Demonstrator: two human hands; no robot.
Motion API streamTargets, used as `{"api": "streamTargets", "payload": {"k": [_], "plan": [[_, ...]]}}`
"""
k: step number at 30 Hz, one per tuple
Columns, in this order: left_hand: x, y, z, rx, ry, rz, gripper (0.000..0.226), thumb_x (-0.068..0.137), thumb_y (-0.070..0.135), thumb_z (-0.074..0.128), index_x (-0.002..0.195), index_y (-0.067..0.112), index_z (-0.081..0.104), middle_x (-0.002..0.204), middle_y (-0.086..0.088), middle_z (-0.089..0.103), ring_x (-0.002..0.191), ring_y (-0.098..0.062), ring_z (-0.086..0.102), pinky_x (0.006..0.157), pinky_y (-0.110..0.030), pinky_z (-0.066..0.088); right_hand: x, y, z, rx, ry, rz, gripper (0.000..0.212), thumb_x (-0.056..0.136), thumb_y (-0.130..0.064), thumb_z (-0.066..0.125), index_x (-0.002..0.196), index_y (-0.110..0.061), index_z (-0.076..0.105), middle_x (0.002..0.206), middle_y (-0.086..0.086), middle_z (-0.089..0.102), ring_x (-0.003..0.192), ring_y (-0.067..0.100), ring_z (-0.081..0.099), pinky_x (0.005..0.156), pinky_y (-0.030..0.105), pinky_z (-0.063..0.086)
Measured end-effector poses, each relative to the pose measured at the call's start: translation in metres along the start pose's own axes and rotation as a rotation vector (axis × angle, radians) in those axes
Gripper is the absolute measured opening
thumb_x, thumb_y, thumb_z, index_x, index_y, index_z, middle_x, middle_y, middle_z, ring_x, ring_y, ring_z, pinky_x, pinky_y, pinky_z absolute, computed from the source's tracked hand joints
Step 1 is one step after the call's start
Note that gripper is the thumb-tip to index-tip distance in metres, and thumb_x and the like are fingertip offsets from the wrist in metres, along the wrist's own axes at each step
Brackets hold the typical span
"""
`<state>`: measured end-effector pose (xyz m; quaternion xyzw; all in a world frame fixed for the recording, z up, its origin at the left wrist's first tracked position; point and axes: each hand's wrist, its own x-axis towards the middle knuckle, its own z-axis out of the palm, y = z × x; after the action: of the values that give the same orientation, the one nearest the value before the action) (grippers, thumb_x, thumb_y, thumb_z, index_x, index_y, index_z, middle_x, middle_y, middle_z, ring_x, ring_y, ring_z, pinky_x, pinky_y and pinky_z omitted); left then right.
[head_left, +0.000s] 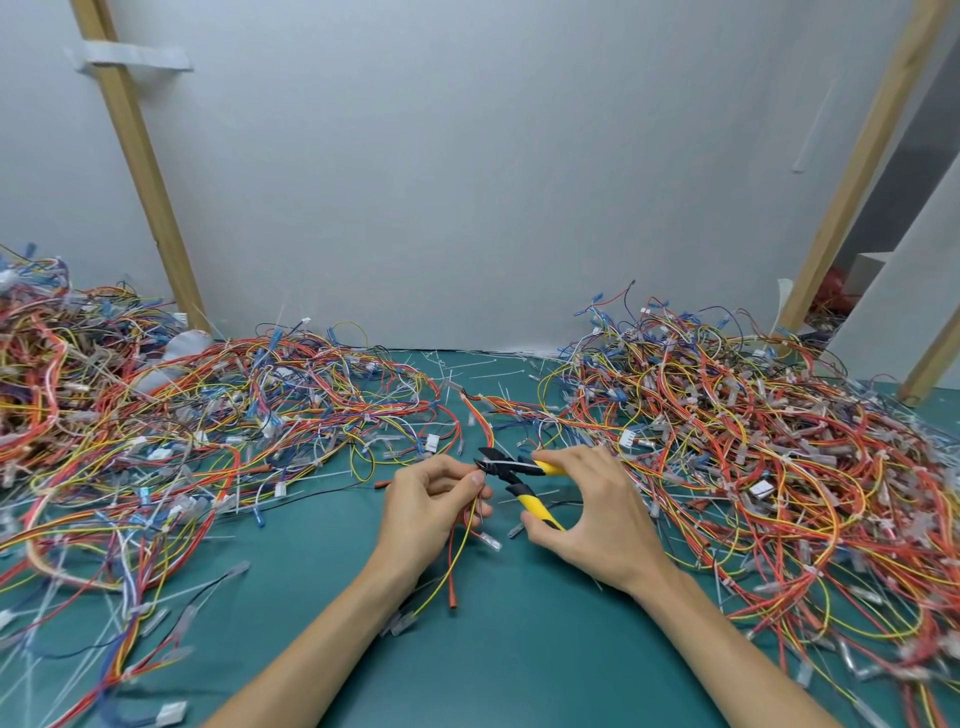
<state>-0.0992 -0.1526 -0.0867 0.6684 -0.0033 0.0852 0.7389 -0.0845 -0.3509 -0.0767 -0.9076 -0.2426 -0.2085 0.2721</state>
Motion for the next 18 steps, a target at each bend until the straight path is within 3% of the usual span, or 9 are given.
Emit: {"api": "streamTargets", "payload": {"k": [18], "plan": [[0.0022,-0.0037,-0.0013,0.005,0.022,-0.002,0.008,0.089,-0.001,0.064,0.085,-0.006,0.064,0.069,-0.014,0.071,0.056,-0.018,0.066,0.052,-0.025,0.054,0.0001,0.0012,0.0013,-0.038,-0.034,-0.019,0.051,0.079,-0.046,0.071,0.126,-0.027,0.065,0.107,-0.017,0.062,0.099,0.008,0.052,0.086,0.028,0.045]]}}
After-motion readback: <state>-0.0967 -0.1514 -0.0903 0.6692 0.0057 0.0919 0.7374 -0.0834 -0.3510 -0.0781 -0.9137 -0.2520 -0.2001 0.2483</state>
